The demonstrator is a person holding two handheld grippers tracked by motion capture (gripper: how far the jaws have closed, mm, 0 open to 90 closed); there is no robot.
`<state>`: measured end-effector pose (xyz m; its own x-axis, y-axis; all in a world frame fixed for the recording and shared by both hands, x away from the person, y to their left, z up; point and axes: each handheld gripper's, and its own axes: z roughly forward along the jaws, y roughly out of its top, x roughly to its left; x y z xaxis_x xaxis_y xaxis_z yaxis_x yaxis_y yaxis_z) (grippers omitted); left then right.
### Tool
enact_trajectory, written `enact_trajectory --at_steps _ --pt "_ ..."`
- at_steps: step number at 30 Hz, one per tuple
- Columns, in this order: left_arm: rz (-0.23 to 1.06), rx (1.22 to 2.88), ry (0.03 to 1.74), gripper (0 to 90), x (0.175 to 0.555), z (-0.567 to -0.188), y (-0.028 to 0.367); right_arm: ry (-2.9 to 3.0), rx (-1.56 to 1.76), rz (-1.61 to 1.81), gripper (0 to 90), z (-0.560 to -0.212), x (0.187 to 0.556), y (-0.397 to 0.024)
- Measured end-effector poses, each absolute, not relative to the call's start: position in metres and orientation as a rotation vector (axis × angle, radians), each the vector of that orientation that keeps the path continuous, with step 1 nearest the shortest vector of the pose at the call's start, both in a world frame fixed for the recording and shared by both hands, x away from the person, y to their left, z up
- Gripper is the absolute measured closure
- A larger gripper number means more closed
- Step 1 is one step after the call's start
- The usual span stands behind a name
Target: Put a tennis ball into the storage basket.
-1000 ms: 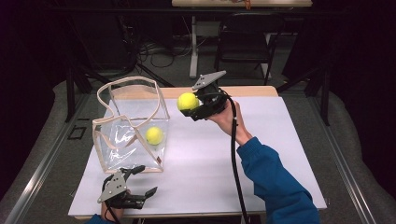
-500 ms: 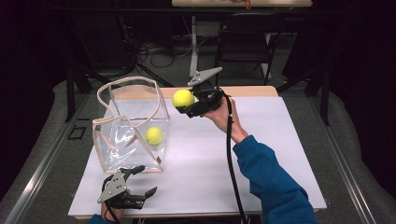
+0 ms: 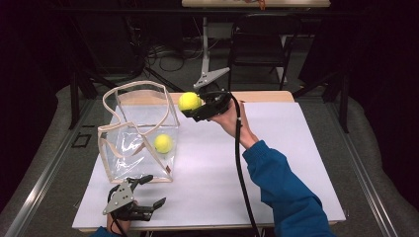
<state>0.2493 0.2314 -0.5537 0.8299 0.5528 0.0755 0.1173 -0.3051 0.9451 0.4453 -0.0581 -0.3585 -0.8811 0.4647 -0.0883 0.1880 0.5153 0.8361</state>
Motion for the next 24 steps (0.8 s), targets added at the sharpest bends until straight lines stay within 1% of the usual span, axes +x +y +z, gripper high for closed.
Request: enact_trajectory --at_steps 24 --pt "0.472 1.855 0.507 15.8 0.248 -0.554 0.232 2.451 0.538 1.317 26.3 -0.350 0.452 -0.046"
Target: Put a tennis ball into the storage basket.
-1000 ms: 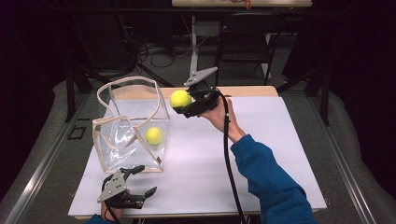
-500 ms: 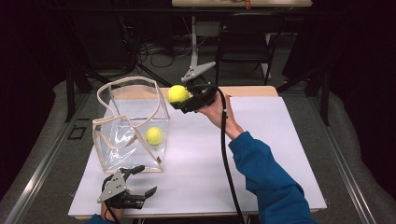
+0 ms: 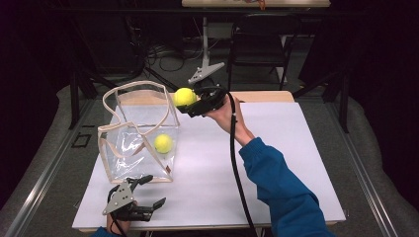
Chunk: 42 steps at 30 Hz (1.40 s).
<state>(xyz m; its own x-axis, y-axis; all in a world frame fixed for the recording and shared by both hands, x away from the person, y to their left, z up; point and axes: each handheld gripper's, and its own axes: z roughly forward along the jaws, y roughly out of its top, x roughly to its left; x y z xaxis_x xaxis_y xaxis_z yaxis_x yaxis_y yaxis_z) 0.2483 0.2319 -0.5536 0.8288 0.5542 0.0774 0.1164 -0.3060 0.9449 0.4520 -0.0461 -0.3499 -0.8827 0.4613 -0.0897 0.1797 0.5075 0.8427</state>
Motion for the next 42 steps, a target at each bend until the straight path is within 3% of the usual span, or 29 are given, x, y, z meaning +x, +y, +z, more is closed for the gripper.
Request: enact_trajectory --at_steps 42 --pt "0.467 1.850 0.506 15.8 0.249 -0.554 0.233 2.403 0.498 1.397 26.3 -0.337 0.450 -0.012"
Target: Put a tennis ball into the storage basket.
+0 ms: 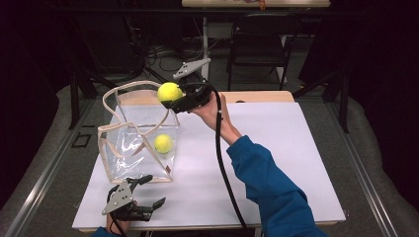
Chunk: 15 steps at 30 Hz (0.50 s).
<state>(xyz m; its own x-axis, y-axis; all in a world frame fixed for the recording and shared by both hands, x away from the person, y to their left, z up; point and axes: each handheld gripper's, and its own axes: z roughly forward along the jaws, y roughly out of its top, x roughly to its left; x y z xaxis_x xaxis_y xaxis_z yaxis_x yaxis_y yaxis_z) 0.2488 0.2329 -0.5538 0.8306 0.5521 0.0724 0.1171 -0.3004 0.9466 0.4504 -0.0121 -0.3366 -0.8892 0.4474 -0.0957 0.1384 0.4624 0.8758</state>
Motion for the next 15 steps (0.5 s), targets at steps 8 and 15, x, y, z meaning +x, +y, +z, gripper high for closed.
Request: enact_trajectory --at_steps 8,15 --pt "0.467 1.849 0.509 15.8 0.2488 -0.5539 0.2326 2.394 0.491 1.402 26.3 -0.3351 0.4507 -0.0071" --pt "0.470 1.847 0.508 15.8 0.2488 -0.5540 0.2326 2.389 0.485 1.406 26.3 -0.3346 0.4505 -0.0030"
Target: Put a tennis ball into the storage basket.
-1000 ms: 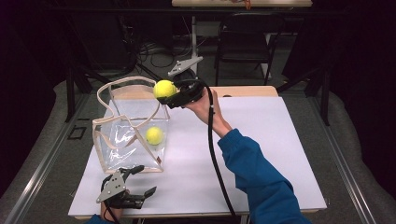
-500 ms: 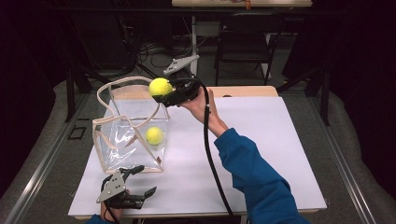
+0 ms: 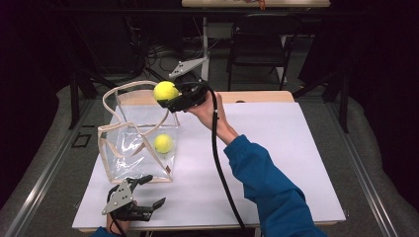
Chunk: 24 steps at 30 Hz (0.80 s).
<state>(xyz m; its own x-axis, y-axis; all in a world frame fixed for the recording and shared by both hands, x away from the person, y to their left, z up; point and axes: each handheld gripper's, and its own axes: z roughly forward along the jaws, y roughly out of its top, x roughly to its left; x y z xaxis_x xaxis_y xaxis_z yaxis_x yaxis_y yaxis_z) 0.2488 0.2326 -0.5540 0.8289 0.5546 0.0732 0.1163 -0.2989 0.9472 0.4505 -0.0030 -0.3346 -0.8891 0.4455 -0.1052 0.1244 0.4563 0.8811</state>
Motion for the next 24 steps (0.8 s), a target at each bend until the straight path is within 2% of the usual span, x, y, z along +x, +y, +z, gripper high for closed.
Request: enact_trajectory --at_steps 24 --pt "0.465 1.848 0.507 15.8 0.249 -0.553 0.233 2.392 0.446 1.395 26.3 -0.337 0.449 0.013"
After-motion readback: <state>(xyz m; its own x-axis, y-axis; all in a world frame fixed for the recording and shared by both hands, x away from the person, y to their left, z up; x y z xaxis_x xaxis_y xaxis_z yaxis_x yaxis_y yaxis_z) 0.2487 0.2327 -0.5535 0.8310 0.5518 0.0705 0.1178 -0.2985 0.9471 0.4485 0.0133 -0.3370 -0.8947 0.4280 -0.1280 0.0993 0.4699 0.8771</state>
